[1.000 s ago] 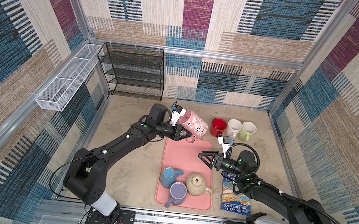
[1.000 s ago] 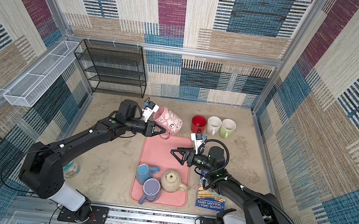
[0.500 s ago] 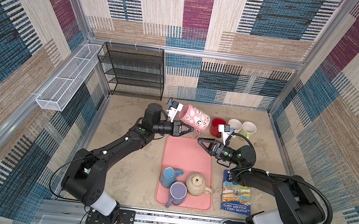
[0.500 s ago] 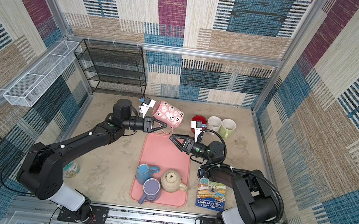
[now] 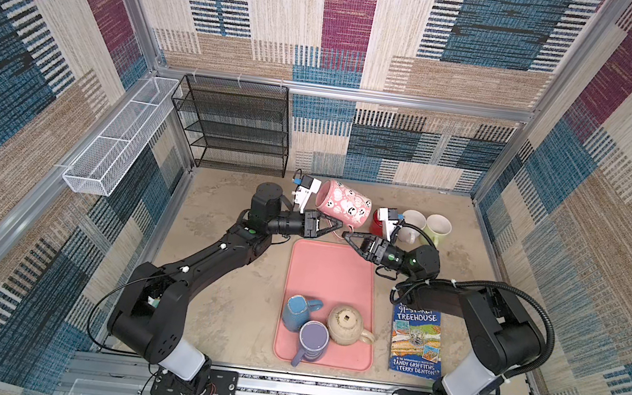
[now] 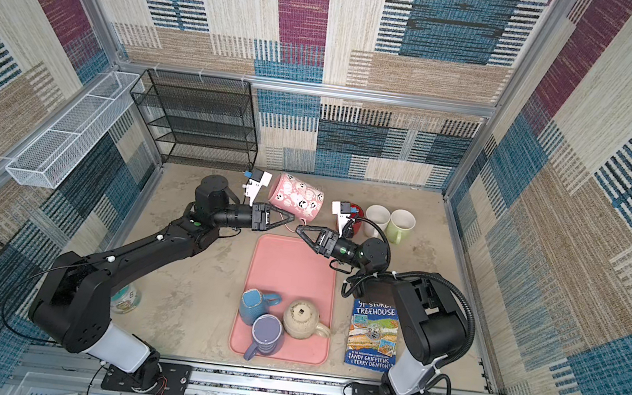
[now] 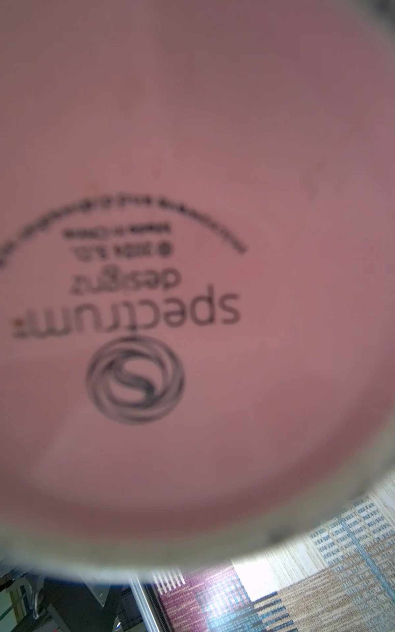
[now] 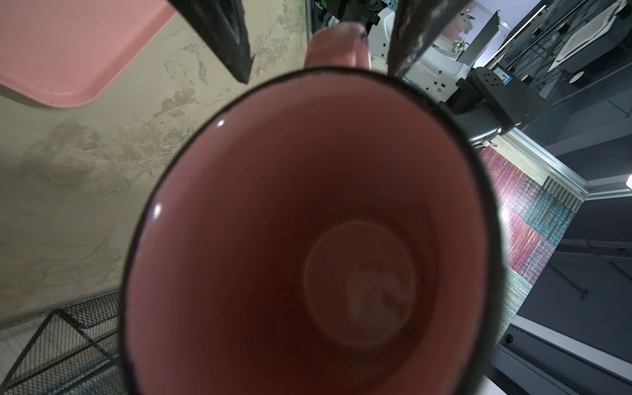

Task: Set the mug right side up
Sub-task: 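Tilt the pink mug with the left gripper while the right gripper holds its handle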

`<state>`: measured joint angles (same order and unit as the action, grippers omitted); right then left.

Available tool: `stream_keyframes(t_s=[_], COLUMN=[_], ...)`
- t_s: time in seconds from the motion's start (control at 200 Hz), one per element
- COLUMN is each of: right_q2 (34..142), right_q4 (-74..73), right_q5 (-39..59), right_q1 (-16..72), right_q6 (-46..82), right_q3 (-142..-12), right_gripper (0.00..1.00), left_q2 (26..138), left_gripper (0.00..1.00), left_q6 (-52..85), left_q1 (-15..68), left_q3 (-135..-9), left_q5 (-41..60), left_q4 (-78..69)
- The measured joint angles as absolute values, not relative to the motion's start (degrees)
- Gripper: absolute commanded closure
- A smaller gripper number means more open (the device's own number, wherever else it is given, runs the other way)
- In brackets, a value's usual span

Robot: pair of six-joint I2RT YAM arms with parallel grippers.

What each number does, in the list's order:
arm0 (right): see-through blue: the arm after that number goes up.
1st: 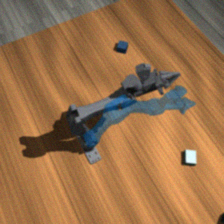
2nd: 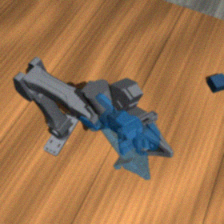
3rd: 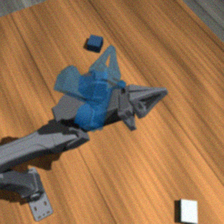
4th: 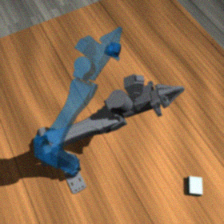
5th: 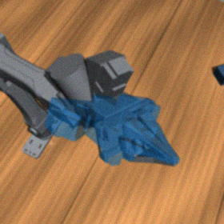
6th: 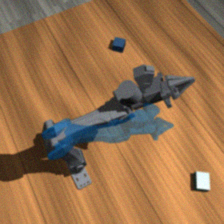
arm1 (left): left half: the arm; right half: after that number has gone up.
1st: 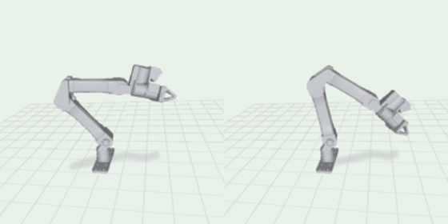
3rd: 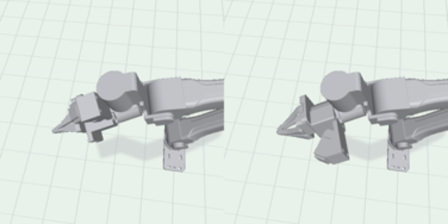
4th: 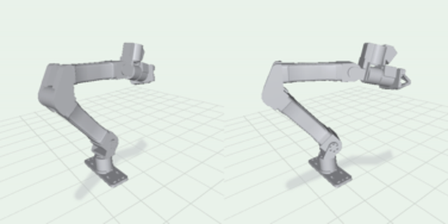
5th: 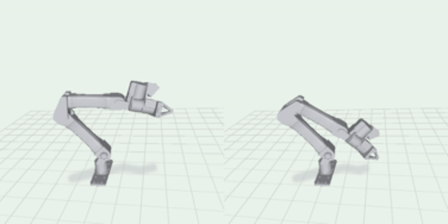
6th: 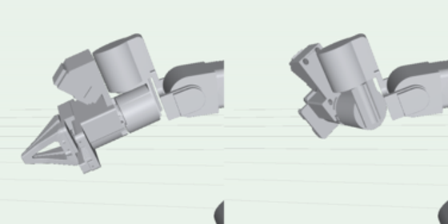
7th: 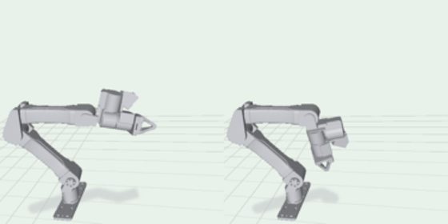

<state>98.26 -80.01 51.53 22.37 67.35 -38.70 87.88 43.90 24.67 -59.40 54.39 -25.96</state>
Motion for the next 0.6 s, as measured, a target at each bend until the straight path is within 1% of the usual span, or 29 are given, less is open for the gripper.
stream_keyframes(t_s=[0.2, 0.285, 0.376, 0.491, 0.541, 0.601], right_q2=[102.72, 103.94, 105.03, 105.47, 105.54, 105.6], right_q4=[-80.77, -80.71, -80.73, -80.73, -80.73, -80.66], right_q5=[51.88, 51.79, 51.86, 52.03, 52.12, 52.27], right_q1=[22.37, 22.37, 22.41, 22.37, 22.44, 22.41], right_q6=[72.82, 74.89, 77.73, 78.74, 78.72, 79.26], right_q3=[-42.24, -43.03, -43.57, -44.42, -44.8, -44.93], right_gripper=[0.51, 0.55, 0.62, 0.67, 0.72, 0.74], left_q2=[88.75, 88.84, 88.84, 89.01, 89.21, 89.36], left_gripper=[1.0, 1.0, 1.0, 1.0, 1.0, 1.0], left_q6=[45.8, 46.48, 45.98, 45.52, 45.74, 45.91], left_q1=[24.62, 24.8, 24.93, 24.86, 24.88, 24.91], left_q3=[-58.22, -57.91, -57.52, -56.66, -56.36, -55.99], left_q5=[53.56, 53.3, 53.04, 51.83, 51.57, 51.86], left_q4=[-29.87, -30.57, -32.38, -34.92, -36.05, -37.36])
